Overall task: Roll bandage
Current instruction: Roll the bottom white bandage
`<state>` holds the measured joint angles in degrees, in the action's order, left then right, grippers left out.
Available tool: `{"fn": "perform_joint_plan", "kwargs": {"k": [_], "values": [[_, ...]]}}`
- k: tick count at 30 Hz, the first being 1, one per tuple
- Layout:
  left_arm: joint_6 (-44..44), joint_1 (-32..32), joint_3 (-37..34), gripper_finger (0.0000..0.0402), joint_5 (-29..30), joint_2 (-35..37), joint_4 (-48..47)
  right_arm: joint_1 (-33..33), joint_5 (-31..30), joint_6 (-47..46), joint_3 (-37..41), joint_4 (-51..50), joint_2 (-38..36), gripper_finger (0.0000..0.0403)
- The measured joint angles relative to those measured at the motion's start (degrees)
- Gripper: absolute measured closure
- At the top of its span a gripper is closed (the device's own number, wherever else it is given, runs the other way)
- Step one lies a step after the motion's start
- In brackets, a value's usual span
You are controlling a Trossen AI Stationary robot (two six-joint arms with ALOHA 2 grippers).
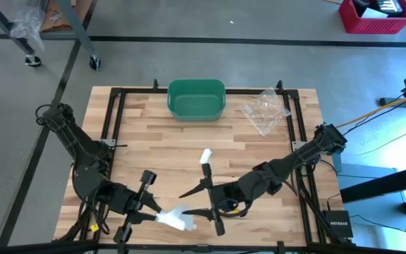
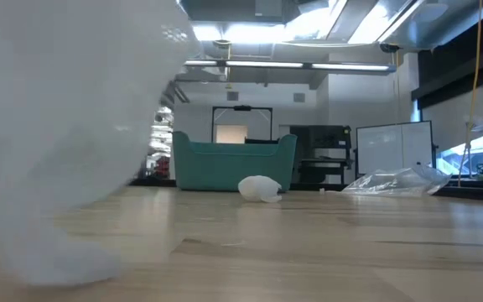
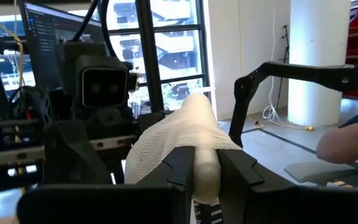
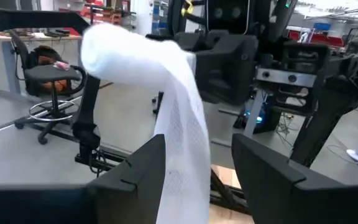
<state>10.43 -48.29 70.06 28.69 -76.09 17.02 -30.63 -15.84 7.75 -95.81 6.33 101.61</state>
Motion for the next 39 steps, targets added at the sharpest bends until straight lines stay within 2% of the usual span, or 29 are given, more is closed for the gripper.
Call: {"fn": "perform_joint_plan", "kwargs": {"k": [7,12,20,28,35,39], "values": [[0.32,-0.10,-0.04,0.0361,0.03,-0.02,0.17,0.73,0.57,0.02,0.00,5.36,1.44,0.0215],[0.44,0.00,-0.04,0.0361,0.12,-0.02,-0.07,1.56,4.81,0.04,0.00,9.73,3.34,0.0215],[0.53,0.02,-0.04,0.0361,0.46,-0.02,-0.59,2.88,5.17,0.03,0.00,13.57,4.61,0.0218],[0.54,-0.09,-0.04,0.0361,0.59,-0.02,-0.57,2.92,7.48,0.05,0.00,12.75,4.75,0.0291],[0.53,0.04,-0.04,0.0361,0.59,-0.02,-0.56,3.77,7.64,0.04,0.00,13.44,4.75,0.0326],[0.74,0.35,-0.04,0.0361,0.59,-0.30,-0.63,4.56,6.27,0.42,0.00,13.45,5.05,0.0369]]}}
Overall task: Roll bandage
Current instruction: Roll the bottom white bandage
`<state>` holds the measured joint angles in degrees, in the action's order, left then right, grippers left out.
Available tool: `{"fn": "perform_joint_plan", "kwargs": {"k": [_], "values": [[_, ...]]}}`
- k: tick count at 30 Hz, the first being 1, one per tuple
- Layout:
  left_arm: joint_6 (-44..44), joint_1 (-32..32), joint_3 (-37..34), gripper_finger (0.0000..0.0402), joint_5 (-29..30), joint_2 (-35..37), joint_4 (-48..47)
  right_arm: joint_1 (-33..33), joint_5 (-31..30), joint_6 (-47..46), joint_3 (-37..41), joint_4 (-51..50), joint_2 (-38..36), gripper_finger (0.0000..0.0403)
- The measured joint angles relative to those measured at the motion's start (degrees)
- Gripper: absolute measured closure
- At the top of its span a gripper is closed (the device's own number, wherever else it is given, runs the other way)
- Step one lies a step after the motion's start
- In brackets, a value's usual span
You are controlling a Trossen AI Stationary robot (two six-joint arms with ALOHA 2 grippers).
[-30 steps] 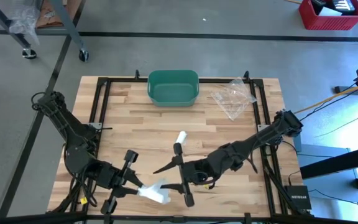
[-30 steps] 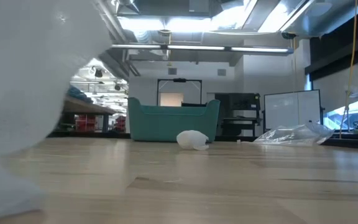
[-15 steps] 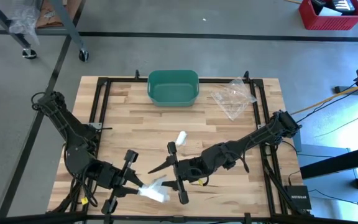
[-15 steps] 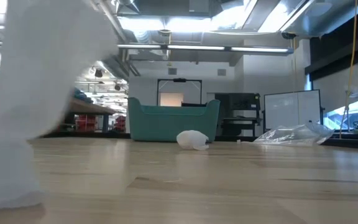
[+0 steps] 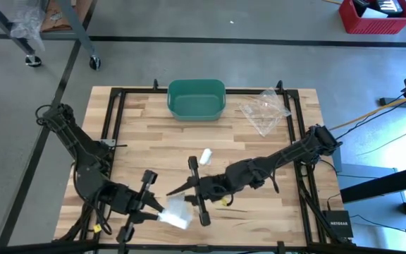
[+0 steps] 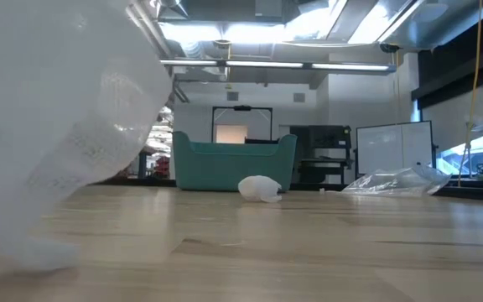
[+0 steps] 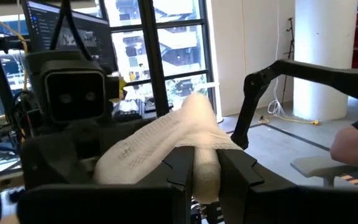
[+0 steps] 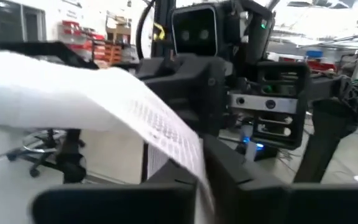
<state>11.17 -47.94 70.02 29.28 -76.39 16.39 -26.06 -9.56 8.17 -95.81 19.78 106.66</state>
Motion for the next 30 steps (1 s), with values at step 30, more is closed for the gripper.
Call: {"fn": "perform_joint_plan", "kwargs": {"k": [30], "values": [[4.16,-2.14,-0.02,0.0361,18.43,-0.62,0.80,-3.52,-23.20,11.77,-0.04,-6.91,-0.31,0.0352]]}}
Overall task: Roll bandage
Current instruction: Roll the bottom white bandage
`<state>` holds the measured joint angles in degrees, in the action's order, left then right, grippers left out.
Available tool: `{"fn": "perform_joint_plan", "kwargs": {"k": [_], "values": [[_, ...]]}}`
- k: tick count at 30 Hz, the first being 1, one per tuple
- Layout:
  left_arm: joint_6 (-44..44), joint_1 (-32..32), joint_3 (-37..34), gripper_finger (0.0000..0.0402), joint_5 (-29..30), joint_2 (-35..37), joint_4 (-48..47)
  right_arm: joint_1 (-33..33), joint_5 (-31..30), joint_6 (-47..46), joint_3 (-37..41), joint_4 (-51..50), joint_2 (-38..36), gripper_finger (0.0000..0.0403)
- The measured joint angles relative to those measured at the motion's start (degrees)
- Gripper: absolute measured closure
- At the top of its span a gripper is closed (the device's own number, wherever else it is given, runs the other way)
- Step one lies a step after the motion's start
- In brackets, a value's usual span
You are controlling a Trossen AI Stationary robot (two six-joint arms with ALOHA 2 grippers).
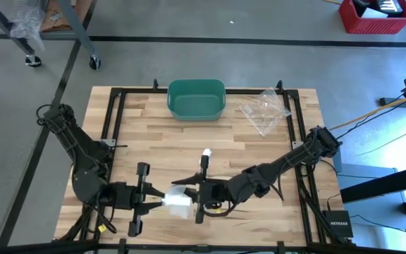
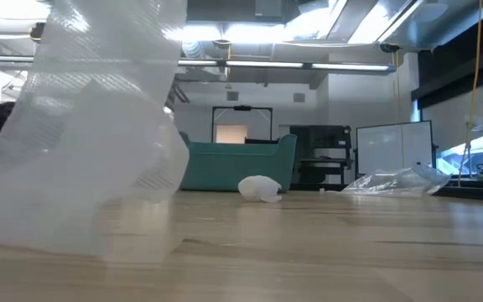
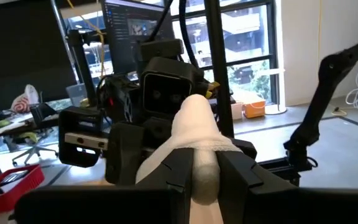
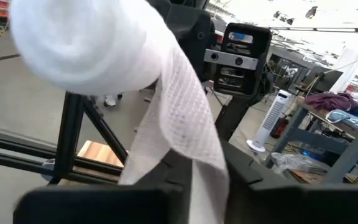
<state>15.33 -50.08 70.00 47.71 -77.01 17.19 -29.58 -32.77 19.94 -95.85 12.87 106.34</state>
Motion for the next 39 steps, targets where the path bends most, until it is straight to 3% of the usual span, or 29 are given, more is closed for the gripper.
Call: {"fn": "perform_joint_plan", "kwargs": {"k": [8,12,16,23,26,34,39], "values": [[0.71,-0.84,0.00,0.0361,-0.28,0.00,0.03,-1.04,-1.23,3.12,0.00,-1.71,-0.68,0.0223],[1.22,-0.98,0.00,0.0361,-3.14,0.00,0.22,-2.10,-1.93,5.33,0.00,-6.88,-2.19,0.0175],[1.38,-0.92,0.00,0.0361,-3.37,0.00,0.05,-2.82,-2.69,3.31,0.02,-13.93,-4.68,0.0155],[1.28,-0.88,0.00,0.0361,-3.41,0.00,0.21,-1.22,3.12,-7.16,0.97,-27.62,-6.99,0.0166],[1.12,-0.88,0.00,0.0361,-3.41,0.00,0.15,1.68,10.43,-8.52,7.18,-18.74,-6.99,0.0177],[1.26,-0.86,0.00,0.0361,-3.43,0.00,0.18,9.75,26.99,-9.90,26.07,17.81,-6.57,0.0188],[1.32,-0.40,0.00,0.0361,-3.67,0.00,-0.06,12.06,34.79,-11.68,26.60,23.57,-4.14,0.0180]]}}
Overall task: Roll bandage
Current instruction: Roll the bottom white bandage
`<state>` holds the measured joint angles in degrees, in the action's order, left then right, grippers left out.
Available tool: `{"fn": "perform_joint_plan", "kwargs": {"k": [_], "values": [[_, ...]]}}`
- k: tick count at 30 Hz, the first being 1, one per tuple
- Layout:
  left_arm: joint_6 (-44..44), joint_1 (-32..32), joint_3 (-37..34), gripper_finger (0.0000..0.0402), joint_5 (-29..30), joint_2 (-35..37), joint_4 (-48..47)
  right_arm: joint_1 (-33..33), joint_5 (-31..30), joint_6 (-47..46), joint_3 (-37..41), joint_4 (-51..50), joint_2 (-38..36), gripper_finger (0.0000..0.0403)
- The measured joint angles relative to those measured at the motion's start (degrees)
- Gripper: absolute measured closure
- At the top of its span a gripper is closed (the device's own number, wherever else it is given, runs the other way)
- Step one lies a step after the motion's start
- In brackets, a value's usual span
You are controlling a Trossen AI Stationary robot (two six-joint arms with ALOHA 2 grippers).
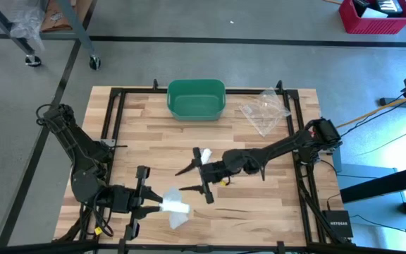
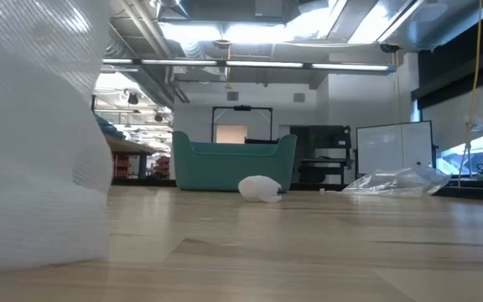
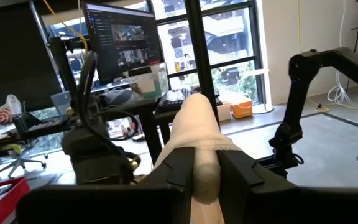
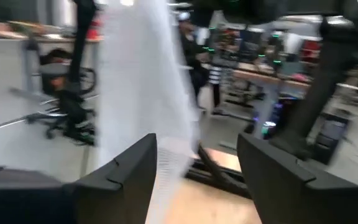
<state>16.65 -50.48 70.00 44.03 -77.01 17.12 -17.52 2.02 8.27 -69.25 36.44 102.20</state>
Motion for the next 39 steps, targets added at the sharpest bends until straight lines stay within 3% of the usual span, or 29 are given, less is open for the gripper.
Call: {"fn": "perform_joint_plan", "kwargs": {"k": [5,14,22,39], "values": [[-0.11,0.02,0.00,0.0361,-0.17,0.00,-0.03,-0.13,4.63,-0.23,-3.13,1.08,3.47,0.0155],[-0.16,0.02,0.02,0.0361,-0.60,0.00,-0.21,0.44,5.09,0.97,-9.88,-3.12,6.67,0.0131],[-0.14,0.14,0.02,0.0361,-0.86,0.00,-0.16,0.24,14.03,1.20,-10.63,-2.76,6.72,0.0151],[-0.05,0.15,0.02,0.0361,-1.03,0.00,-0.21,0.29,14.12,2.69,-10.67,1.36,10.39,0.0225]]}}
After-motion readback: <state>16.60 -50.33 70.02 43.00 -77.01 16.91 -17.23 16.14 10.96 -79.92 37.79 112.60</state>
